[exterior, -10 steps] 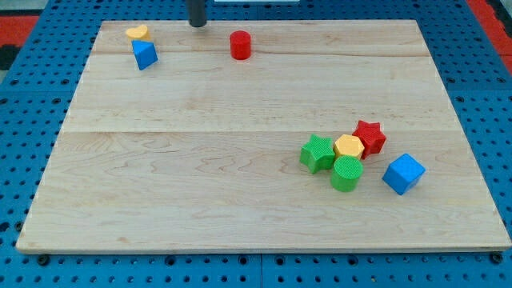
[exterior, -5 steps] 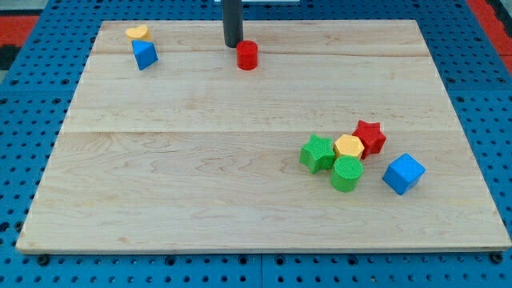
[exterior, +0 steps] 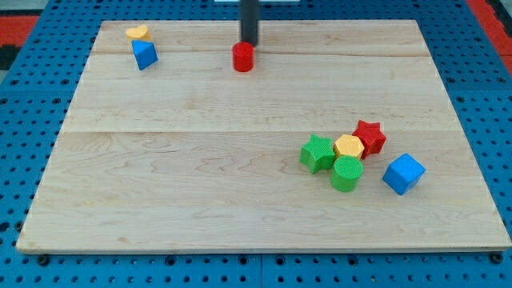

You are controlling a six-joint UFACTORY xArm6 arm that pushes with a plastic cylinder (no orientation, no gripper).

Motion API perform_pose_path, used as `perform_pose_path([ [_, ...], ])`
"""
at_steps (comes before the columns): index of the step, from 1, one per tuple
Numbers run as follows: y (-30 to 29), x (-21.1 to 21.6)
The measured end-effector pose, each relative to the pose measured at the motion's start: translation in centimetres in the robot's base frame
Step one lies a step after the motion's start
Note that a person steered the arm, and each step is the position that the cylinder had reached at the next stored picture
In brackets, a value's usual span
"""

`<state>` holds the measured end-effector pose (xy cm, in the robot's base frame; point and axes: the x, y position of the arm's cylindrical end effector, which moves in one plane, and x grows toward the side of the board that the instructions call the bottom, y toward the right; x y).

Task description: Move the red circle to the center of the board

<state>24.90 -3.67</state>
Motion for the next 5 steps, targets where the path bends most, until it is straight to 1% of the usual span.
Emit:
perform_pose_path([
  [1, 0.9, 2.3],
  [2, 5.7, 9.6],
  [3, 8.1, 11.6],
  [4, 6.7, 5.5],
  [5, 5.4, 9.9],
])
